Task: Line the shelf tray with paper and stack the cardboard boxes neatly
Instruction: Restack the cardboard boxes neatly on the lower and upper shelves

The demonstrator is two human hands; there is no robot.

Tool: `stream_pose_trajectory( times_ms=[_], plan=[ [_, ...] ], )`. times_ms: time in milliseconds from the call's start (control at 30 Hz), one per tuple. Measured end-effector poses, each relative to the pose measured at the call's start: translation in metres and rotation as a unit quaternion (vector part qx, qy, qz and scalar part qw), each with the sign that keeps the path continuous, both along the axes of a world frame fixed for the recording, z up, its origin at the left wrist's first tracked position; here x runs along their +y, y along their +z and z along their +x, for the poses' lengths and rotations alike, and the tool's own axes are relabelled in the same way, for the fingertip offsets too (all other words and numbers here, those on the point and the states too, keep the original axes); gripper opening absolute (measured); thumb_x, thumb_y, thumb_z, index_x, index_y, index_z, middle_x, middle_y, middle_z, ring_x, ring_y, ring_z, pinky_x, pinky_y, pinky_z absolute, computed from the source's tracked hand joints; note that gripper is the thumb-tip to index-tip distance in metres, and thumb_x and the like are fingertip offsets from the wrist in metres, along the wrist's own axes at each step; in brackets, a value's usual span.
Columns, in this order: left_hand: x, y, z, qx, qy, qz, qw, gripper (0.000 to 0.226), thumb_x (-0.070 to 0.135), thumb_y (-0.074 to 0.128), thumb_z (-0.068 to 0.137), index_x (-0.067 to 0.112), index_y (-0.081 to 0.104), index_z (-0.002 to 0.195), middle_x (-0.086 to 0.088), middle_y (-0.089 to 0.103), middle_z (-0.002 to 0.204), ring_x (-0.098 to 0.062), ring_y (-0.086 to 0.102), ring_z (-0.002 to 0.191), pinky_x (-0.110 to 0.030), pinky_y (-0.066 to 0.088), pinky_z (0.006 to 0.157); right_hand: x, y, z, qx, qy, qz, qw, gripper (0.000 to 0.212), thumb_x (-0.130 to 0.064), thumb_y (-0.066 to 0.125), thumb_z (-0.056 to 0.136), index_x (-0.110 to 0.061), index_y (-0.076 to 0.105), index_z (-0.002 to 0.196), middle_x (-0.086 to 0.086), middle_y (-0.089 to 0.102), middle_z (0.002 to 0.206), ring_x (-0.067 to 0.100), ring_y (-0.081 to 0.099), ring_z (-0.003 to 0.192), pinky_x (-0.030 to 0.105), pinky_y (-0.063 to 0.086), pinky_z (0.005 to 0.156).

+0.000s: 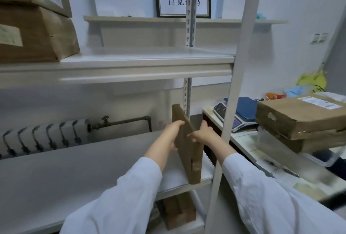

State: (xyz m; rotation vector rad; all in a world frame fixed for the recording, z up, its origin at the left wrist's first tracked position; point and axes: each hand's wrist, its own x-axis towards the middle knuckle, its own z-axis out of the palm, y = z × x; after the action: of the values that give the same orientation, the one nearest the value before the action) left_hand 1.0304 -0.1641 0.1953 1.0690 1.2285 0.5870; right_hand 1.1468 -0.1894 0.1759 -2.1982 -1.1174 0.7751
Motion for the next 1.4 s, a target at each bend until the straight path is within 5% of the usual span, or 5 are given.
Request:
stream_pose_trajectory(
  times_ms=[367, 500, 667, 933, 1400],
  plan=[
    [0.015, -0.027, 0.026, 0.026, -0.023, -0.001, 0.999, 0.057, 0.038, 0.047, 0.095, 0.011, 0.033, 0.143, -0.013, 0.042, 0.143, -0.033, 0.043, 0.129, -0.046, 0.035, 0.107, 0.013, -0.022, 0.003, -0.045, 0.008, 0.012, 0.999, 0.067, -0.022, 0.059, 0.088, -0.007, 0.026, 0.144, 0.017, 0.051, 0.132, 0.033, 0.056, 0.116, 0.034, 0.049, 0.085],
    [0.011, -0.017, 0.022, 0.072, -0.048, 0.046, 0.995, 0.011, 0.005, 0.04, 0.086, 0.009, 0.048, 0.08, -0.011, 0.045, 0.083, -0.023, 0.046, 0.075, -0.03, 0.037, 0.068, 0.014, 0.001, 0.003, -0.043, -0.02, 0.054, 0.997, 0.049, -0.025, 0.059, 0.085, -0.006, 0.043, 0.128, 0.016, 0.055, 0.123, 0.034, 0.058, 0.108, 0.033, 0.049, 0.073],
    [-0.001, -0.004, 0.015, 0.137, -0.183, 0.185, 0.956, 0.058, -0.006, 0.042, 0.083, 0.016, 0.044, 0.137, -0.013, 0.058, 0.116, -0.025, 0.054, 0.095, -0.023, 0.043, 0.059, 0.01, 0.028, -0.003, -0.033, -0.038, 0.109, 0.993, 0.037, -0.026, 0.05, 0.09, -0.013, 0.055, 0.123, 0.014, 0.062, 0.117, 0.031, 0.06, 0.101, 0.022, 0.034, 0.049],
    [-0.015, 0.009, -0.019, 0.241, -0.159, 0.412, 0.864, 0.085, 0.016, 0.069, 0.074, 0.036, 0.025, 0.143, -0.007, 0.05, 0.132, -0.029, 0.051, 0.119, -0.041, 0.046, 0.096, -0.016, 0.075, -0.034, -0.032, -0.078, 0.146, 0.986, 0.037, -0.035, 0.043, 0.093, -0.008, 0.067, 0.1, 0.011, 0.067, 0.086, 0.017, 0.052, 0.05, 0.02, 0.036, 0.046],
    [-0.071, 0.107, -0.15, -0.056, -0.005, 0.396, 0.917, 0.047, 0.007, 0.074, 0.076, 0.021, 0.058, 0.118, -0.004, 0.065, 0.111, -0.026, 0.063, 0.103, -0.043, 0.052, 0.092, -0.078, 0.112, -0.123, 0.02, -0.153, 0.231, 0.961, 0.069, -0.062, 0.023, 0.093, -0.015, 0.029, 0.143, 0.017, 0.028, 0.144, 0.038, 0.032, 0.131, 0.052, 0.031, 0.105]
  ],
)
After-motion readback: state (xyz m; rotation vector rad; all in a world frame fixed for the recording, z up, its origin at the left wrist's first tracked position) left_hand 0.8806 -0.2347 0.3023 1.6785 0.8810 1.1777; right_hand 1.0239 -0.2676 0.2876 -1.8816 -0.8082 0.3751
